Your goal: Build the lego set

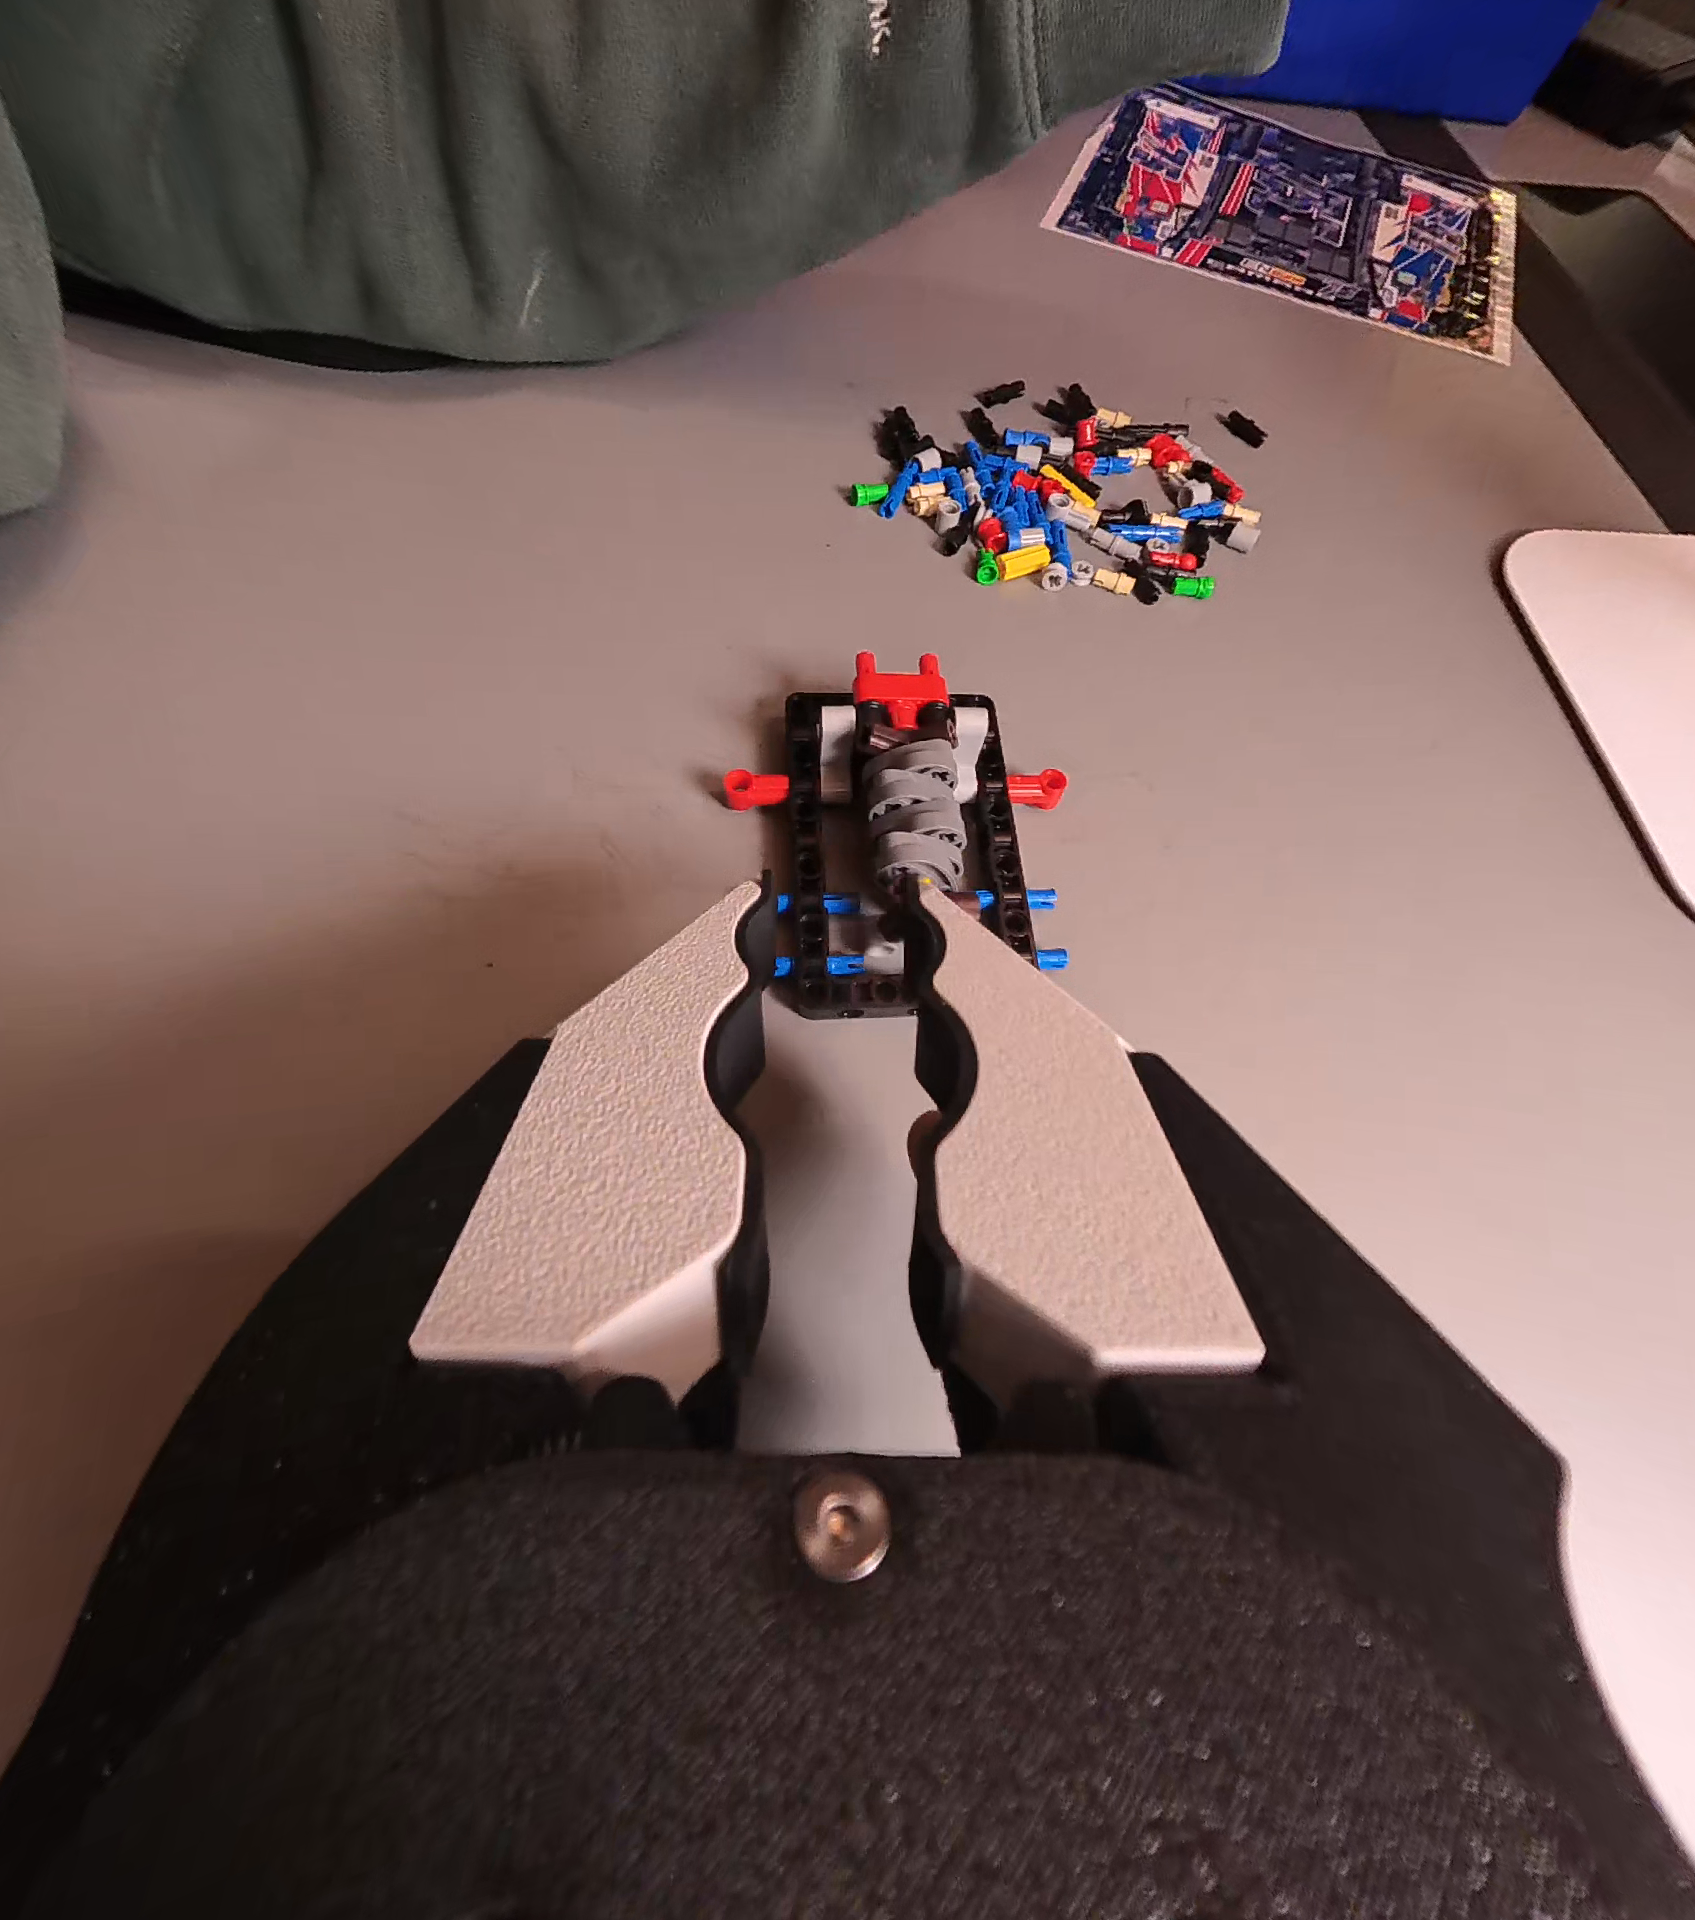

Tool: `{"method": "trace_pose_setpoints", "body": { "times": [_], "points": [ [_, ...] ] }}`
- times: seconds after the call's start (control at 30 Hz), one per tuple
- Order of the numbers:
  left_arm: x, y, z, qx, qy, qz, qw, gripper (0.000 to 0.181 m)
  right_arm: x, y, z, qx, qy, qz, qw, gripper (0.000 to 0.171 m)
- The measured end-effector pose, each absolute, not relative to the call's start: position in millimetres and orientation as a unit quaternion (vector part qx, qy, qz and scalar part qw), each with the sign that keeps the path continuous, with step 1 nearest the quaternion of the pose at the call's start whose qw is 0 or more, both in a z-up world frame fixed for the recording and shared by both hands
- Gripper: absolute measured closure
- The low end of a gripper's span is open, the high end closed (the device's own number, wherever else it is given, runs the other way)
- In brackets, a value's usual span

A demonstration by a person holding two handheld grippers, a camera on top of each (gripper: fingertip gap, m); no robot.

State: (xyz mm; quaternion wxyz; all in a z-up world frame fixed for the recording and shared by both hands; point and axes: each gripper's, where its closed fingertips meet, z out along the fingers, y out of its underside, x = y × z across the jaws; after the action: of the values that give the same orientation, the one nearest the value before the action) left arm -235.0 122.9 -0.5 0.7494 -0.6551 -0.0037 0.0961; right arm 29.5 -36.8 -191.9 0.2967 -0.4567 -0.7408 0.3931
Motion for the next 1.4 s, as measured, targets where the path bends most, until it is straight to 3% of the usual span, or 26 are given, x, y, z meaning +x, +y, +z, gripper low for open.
{"method": "trace_pose_setpoints", "body": {
  "times": [0.6, 0.93, 1.4],
  "points": [
    [-229, 128, -9, -0.664, 0.005, 0.088, 0.742, 0.181, 16, -24, -213, -0.440, -0.789, 0.262, 0.338, 0.158],
    [-231, 134, -20, -0.680, -0.002, 0.083, 0.729, 0.181, 9, -23, -207, -0.482, -0.755, 0.327, 0.300, 0.166],
    [-233, 153, -22, -0.700, -0.002, 0.090, 0.709, 0.181, 14, -24, -189, -0.481, -0.734, 0.370, 0.305, 0.152]
  ]
}}
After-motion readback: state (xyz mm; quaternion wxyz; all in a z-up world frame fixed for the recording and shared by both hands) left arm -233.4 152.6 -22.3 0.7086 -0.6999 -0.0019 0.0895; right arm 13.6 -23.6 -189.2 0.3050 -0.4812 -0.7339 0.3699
